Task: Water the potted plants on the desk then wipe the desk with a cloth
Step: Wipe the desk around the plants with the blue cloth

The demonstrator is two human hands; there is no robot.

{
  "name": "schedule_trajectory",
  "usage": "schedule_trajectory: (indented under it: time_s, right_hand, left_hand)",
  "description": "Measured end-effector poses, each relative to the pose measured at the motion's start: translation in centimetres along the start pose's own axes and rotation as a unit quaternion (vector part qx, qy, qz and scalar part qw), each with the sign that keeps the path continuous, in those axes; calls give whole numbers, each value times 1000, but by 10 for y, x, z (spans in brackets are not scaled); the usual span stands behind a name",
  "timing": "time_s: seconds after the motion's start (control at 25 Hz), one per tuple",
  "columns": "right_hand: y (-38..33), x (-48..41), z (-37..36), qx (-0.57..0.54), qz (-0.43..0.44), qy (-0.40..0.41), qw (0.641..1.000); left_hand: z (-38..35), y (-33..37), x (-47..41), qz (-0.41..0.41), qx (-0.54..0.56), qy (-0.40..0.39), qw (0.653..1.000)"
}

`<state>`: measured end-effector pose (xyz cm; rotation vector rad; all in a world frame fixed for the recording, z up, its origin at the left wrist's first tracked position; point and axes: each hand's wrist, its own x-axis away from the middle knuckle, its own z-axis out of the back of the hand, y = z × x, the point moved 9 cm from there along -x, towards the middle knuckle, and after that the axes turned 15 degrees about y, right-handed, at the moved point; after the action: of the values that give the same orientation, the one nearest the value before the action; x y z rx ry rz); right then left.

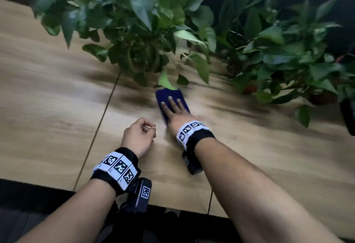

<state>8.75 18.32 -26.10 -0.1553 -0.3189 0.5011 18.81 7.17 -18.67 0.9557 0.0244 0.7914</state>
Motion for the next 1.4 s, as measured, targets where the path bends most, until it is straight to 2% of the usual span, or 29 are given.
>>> schedule_trajectory:
  time_s: [0.08,0.36,0.56,0.68,0.76,0.84,1.04,1.2,1.4]
  right_hand:
    - [-12,-5,-5,-14,15,-2,1000]
    - [88,1,38,-30,-123,53,991]
    - [152,42,92,-16,-258,100,961]
    - [142,74,108,-2,-298,106,949]
    - [98,84,107,4,-299,105,949]
    - [31,82,108,9,-257,105,961]
    - [-170,64,138,52,-42,102,993]
    - [-295,67,206,92,92,138,982]
    - [-378,72,335,90,186,218,954]
  left_hand:
    - [19,-15,-5,11,-29,18,999]
    - [77,-58,12,49,-20,28,998]
    - [129,-61,22,35,24,54,998]
    - [157,-61,33,21,37,57,997]
    - [178,-59,41,8,37,59,998]
    - [204,-54,51,-12,41,64,997]
    - [287,-33,68,-63,52,88,993]
    - [374,15,76,-145,32,131,980]
    - [497,80,92,-236,19,218,947]
